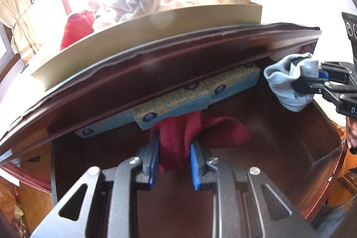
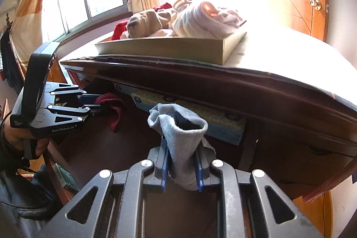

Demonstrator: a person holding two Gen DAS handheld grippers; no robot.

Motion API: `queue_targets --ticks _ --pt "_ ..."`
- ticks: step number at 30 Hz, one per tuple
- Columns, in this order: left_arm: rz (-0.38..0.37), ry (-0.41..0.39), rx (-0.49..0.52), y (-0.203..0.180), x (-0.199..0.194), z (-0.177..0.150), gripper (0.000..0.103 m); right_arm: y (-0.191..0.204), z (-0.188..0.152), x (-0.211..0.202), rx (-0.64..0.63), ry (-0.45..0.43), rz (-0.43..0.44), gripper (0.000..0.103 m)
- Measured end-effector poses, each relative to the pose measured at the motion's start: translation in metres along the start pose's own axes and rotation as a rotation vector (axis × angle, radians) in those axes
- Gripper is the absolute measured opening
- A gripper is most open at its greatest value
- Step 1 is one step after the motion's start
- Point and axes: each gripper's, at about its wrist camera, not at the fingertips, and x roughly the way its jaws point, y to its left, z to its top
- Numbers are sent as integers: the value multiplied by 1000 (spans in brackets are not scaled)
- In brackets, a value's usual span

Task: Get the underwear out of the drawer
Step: 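Lift both held socks out of the drawer toward the tray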

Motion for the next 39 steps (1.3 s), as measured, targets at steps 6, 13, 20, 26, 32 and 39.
queue_targets --ticks 6,13,20,26,32,39 --pt "19 -24 -9 0 -9 -1 22 1 -2 -9 -19 -46 -1 21" --pt "26 -63 -33 -2 -24 -7 22 3 -4 -16 -22 -90 6 21" --pt "37 -114 -47 -1 -42 -14 22 6 -5 -23 -32 -133 5 21" --pt "41 -159 -61 2 -50 -17 22 9 -8 -30 -48 -177 -3 21" --pt "48 -206 -73 3 -60 -25 22 10 -9 -35 -53 -210 -10 21" --pt "63 -269 -88 5 -66 -27 22 18 -11 -41 -99 -254 -32 21"
